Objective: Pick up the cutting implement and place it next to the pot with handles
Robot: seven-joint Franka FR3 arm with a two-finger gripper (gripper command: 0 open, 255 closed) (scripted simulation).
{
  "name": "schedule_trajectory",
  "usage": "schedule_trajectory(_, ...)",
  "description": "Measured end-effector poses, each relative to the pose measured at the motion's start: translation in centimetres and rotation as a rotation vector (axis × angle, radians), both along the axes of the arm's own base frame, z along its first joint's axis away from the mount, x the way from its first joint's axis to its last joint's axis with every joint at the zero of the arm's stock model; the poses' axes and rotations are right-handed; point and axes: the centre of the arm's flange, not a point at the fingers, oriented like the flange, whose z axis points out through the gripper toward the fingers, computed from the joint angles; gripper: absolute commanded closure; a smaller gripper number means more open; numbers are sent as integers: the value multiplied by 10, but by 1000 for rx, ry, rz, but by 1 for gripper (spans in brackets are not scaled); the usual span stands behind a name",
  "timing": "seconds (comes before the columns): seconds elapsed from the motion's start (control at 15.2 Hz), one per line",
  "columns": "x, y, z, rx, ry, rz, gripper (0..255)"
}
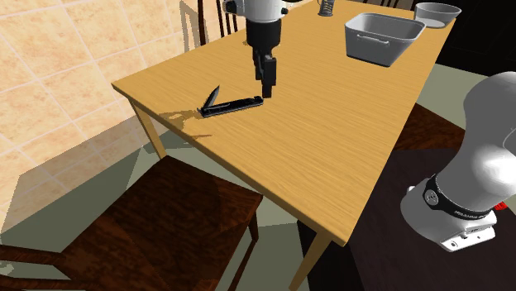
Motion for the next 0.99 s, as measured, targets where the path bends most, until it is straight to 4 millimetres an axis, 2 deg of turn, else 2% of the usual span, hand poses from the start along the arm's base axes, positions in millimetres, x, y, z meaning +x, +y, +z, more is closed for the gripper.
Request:
schedule_trajectory(0.53, 71, -63, -46, 29, -27, 82, 0)
schedule_trajectory(0.66, 80, -73, -58, 34, -31, 93, 0)
schedule_trajectory(0.99, 84, -74, -85, 36, -33, 98, 0)
